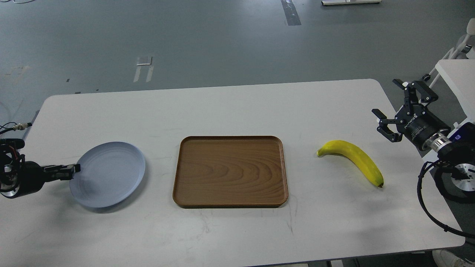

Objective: Place banana on plate with both arms
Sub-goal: 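Grasp the plate rim with the left gripper, then lift the plate with the left gripper and lower it onto the wooden tray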

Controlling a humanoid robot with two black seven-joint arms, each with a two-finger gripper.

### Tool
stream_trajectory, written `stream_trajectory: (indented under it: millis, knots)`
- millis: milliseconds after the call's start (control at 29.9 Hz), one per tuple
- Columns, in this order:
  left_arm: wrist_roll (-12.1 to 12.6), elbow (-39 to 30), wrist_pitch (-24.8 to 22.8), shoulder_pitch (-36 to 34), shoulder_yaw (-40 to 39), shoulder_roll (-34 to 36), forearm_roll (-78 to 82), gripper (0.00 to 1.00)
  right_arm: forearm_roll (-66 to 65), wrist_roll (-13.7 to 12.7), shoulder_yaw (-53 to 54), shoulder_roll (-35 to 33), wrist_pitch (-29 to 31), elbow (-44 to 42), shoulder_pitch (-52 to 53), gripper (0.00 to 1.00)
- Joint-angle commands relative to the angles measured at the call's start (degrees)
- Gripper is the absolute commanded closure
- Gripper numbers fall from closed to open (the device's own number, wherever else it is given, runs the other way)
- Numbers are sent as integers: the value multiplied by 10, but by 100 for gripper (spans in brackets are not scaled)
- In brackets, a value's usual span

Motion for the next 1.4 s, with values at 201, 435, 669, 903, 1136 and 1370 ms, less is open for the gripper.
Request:
stream_trajectory:
  millis: [201, 435, 669, 903, 1136, 1370]
  knots:
    - [0, -52, -61, -99, 0, 4, -46, 100, 0, 0, 4, -1, 0, -3, 1, 0]
    - [0, -136, -118, -207, 1, -37, -44, 100, 0, 0, 4, -2, 0, -3, 1, 0]
    - [0, -129, -118, -284, 68, -153, -39, 100, 0, 0, 4, -15, 0, -6, 1, 0]
    - [0, -65, -118, -317, 147, -267, -39, 100, 0, 0, 4, -33, 0, -10, -1, 0]
    - [0, 38, -116, -312, 192, -349, -40, 100, 1, 0, 4, -44, 0, -11, -4, 0]
    - [0, 94, -109, -305, 207, -395, -40, 100, 1, 0, 5, -47, 0, -11, -4, 0]
